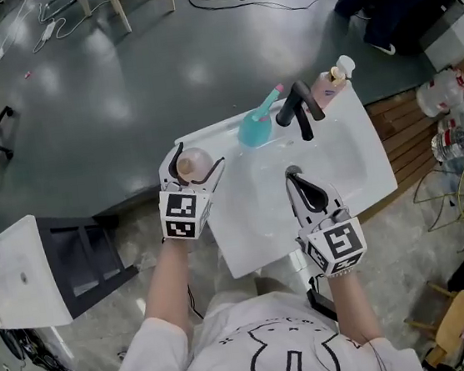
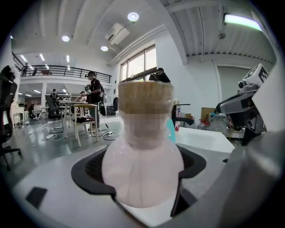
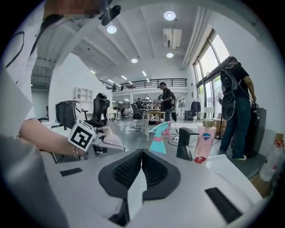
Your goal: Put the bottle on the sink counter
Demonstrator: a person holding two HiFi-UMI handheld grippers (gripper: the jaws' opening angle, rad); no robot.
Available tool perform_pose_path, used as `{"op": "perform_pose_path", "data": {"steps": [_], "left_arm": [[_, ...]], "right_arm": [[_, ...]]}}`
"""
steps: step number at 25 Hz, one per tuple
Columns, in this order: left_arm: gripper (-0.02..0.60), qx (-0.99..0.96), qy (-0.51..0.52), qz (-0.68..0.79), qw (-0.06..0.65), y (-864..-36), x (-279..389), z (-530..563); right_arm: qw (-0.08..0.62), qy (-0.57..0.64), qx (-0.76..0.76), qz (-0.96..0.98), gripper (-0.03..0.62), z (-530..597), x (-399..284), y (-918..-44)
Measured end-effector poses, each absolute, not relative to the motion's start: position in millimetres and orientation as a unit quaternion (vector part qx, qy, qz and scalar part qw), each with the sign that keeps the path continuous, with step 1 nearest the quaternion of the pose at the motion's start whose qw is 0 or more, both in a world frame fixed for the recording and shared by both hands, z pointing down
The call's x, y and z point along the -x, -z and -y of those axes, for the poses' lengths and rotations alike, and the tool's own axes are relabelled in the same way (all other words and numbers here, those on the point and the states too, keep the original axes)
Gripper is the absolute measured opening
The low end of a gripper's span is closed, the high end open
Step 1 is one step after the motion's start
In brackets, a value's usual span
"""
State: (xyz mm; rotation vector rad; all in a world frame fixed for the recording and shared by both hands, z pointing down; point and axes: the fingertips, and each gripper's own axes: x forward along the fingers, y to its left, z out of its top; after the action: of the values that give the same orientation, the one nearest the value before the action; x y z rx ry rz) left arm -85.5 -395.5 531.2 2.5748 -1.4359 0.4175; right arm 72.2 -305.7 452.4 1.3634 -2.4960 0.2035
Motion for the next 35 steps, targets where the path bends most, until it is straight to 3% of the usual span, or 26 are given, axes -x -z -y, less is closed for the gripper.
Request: {"op": "perform_pose_path", "data": {"steps": [35], "left_arm": [[0.408, -0.816, -0.304, 0.454, 0.191, -633, 73, 422]], "right_arm": [[0.165, -0.106, -0.482, 0.854, 0.028, 318, -65, -482]]}}
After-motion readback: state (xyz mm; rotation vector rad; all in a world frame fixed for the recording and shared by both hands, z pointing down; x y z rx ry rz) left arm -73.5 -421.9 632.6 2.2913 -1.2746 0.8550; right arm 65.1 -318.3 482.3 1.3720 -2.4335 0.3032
